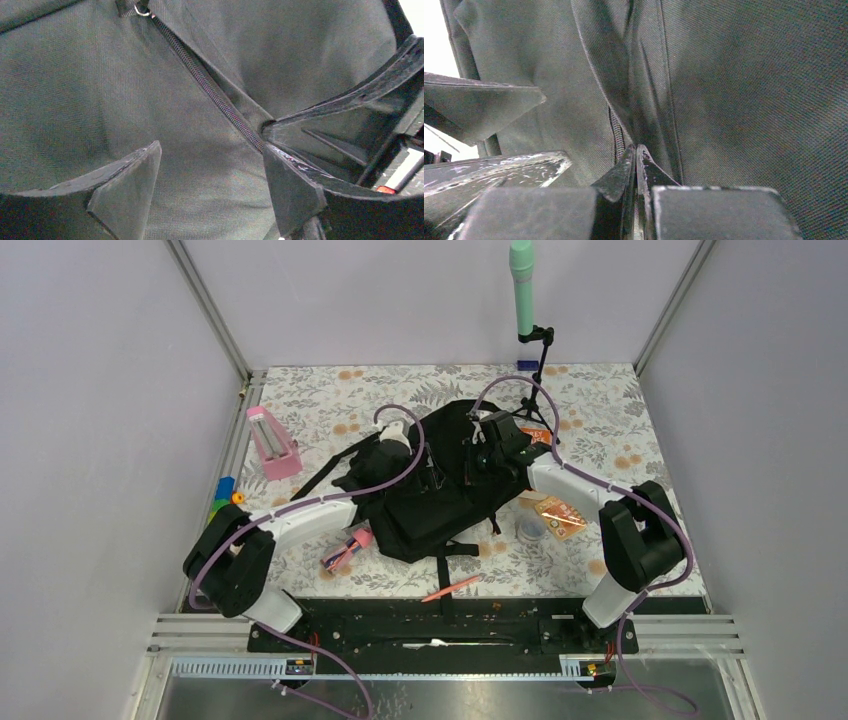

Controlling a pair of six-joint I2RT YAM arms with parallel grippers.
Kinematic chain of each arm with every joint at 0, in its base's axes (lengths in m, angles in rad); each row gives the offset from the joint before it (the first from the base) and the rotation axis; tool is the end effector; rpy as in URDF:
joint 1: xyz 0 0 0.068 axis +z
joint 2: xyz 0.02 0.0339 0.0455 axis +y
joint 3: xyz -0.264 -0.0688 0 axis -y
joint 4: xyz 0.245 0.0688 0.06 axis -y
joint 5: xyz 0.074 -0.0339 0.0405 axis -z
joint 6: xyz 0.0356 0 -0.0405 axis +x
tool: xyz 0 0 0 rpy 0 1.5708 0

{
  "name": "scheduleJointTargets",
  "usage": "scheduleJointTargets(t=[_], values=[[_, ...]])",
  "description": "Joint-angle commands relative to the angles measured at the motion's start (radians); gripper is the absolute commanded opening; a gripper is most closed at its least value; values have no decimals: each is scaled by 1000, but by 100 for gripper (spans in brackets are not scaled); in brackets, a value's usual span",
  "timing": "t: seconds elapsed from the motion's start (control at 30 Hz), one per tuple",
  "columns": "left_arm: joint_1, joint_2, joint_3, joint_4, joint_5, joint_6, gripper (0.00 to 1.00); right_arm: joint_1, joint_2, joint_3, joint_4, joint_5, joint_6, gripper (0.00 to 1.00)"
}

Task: Pack the student bag
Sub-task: Unzip the student bag at the center of the board.

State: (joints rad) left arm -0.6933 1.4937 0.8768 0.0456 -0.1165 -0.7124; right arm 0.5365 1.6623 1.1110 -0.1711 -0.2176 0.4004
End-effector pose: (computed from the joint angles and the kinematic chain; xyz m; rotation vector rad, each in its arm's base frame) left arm 0.2535 -0.2053 0.2248 -0.0918 2.2179 -0.6843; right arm 0.3105 0.1936 0.2273 -0.2791 2.3673 0.7175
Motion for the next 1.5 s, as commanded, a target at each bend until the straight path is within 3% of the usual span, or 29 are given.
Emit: scheduleJointTargets(t=[0.0, 0.33, 0.5, 0.67, 0.87, 1.1, 1.4, 1.47], values=[[-14, 47, 34, 57, -39, -19, 77, -7, -33, -26, 12, 46, -27, 0], [-48, 152, 85, 18, -76, 14, 72, -7, -34, -114, 14, 127, -7, 0], [-49, 79, 17, 27, -165, 27, 70, -7, -58, -133, 48, 108, 14, 0], [16, -14, 106, 13, -133, 214, 77, -7, -72, -123, 47, 64, 15, 0], [133, 45, 211, 24, 36, 417, 77, -7, -82, -118, 44, 40, 15, 0], [141, 159, 305, 12, 161, 581, 72, -7, -79, -105, 44, 15, 9, 0], [143, 280, 386, -20, 121, 604, 61, -7, -77, -99, 35, 8, 4, 0], [143, 290, 385, -11, 120, 603, 53, -7, -75, -97, 36, 5, 6, 0]])
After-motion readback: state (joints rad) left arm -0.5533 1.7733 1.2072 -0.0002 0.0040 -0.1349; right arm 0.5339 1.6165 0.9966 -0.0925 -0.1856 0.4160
